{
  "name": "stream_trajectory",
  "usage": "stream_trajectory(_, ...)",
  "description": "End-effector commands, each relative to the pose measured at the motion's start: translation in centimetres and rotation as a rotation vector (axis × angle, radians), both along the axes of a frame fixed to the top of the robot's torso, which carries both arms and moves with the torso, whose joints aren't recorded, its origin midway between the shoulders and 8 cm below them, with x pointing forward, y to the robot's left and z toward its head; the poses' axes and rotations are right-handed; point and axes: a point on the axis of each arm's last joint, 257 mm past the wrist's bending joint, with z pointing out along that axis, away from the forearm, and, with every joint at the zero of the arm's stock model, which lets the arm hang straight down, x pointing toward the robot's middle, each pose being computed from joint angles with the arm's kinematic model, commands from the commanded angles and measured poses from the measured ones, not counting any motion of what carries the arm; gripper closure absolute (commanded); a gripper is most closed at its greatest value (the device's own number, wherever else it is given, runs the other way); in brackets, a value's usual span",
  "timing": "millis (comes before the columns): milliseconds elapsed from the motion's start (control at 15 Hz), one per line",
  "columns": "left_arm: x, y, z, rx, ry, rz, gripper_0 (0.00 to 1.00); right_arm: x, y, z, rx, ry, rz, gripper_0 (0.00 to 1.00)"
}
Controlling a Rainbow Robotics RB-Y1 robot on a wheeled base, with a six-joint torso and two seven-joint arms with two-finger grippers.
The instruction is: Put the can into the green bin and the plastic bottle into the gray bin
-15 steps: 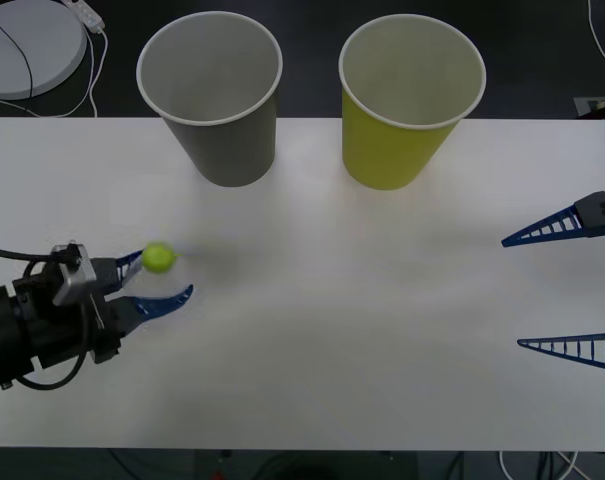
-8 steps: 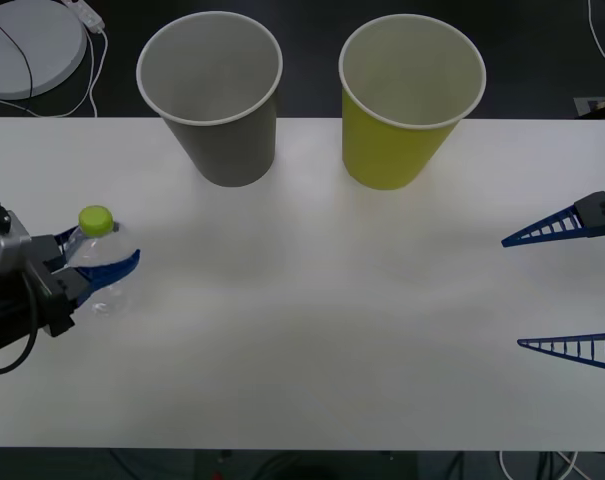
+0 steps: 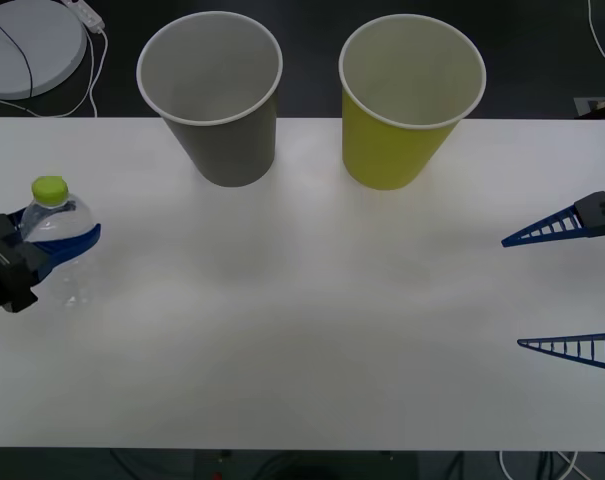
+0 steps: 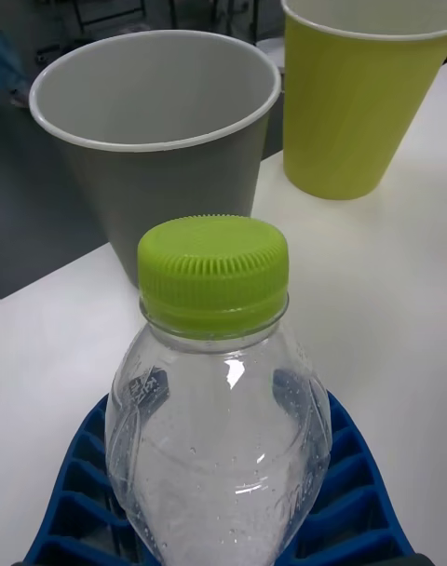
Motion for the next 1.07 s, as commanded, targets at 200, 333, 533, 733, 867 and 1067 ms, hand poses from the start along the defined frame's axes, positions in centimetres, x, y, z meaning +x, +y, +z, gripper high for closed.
stream_trajectory(200, 0.8, 0.7, 1.7, 0.065, 0.014, 0.037, 1.00, 0.0, 0.0, 0.0, 0.000, 0.000, 0.000, 0.00)
stream_trajectory(333, 0.7, 1.1, 2.9, 0.085, 0.048, 0.036, 1.00, 0.0, 0.0, 0.0, 0.000, 0.000, 0.000, 0.00)
stream_trajectory(533, 1.0, 1.4, 4.1, 0.116, 0.071, 0.029, 1.00, 0.0, 0.0, 0.0, 0.000, 0.000, 0.000, 0.00)
stream_trajectory(733, 1.5, 1.3, 4.8, 0.142, 0.088, 0.030, 1.00, 0.0, 0.0, 0.0, 0.000, 0.000, 0.000, 0.00)
stream_trajectory(867, 1.9, 1.1, 5.4, 0.150, 0.104, 0.035, 1.00, 0.0, 0.0, 0.0, 0.000, 0.000, 0.000, 0.00)
stream_trajectory(1067, 2.7, 1.5, 6.0, 0.203, 0.130, 0.053, 1.00, 0.0, 0.0, 0.0, 0.000, 0.000, 0.000, 0.00)
